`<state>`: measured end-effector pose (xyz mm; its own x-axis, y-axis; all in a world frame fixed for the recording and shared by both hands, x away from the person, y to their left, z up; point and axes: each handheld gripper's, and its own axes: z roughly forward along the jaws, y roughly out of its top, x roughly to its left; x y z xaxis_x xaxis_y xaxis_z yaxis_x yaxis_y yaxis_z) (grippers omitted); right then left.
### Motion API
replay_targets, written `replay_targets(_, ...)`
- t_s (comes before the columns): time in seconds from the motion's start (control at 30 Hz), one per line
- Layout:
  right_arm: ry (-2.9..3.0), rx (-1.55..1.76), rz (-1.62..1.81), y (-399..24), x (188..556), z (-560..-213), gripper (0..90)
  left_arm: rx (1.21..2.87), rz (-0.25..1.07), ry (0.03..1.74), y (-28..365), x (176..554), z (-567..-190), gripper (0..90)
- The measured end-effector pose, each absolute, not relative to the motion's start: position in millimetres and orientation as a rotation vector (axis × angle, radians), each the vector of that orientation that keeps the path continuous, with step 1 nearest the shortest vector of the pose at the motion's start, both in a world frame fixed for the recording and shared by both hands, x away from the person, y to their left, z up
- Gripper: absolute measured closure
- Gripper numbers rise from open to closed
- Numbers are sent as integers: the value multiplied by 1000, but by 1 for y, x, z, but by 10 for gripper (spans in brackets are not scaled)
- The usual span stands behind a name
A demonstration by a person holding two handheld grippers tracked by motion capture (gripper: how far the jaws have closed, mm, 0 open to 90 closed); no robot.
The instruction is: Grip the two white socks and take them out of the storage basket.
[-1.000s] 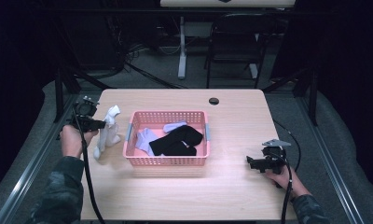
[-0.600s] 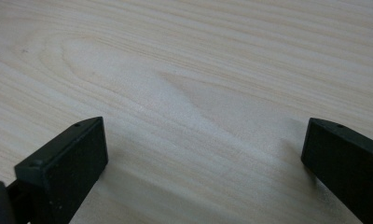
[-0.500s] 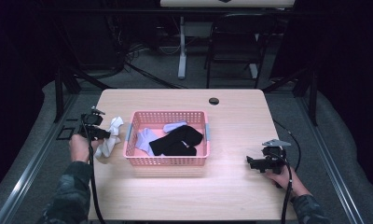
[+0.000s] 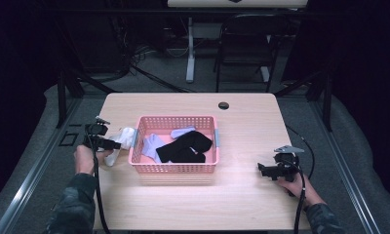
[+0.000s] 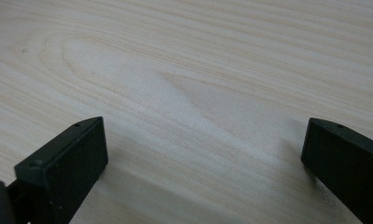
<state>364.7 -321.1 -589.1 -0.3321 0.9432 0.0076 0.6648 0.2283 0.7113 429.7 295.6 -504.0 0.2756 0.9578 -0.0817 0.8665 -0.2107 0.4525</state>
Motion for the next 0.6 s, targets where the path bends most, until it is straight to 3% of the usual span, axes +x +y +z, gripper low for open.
replay_targets(0.33,2079,1477,877,-321,365,-589,0,2105,379,1559,304,399,-474,163)
replay_targets(0.6,2079,1477,877,-321,365,-589,0,2067,461,1517,305,372,-464,114)
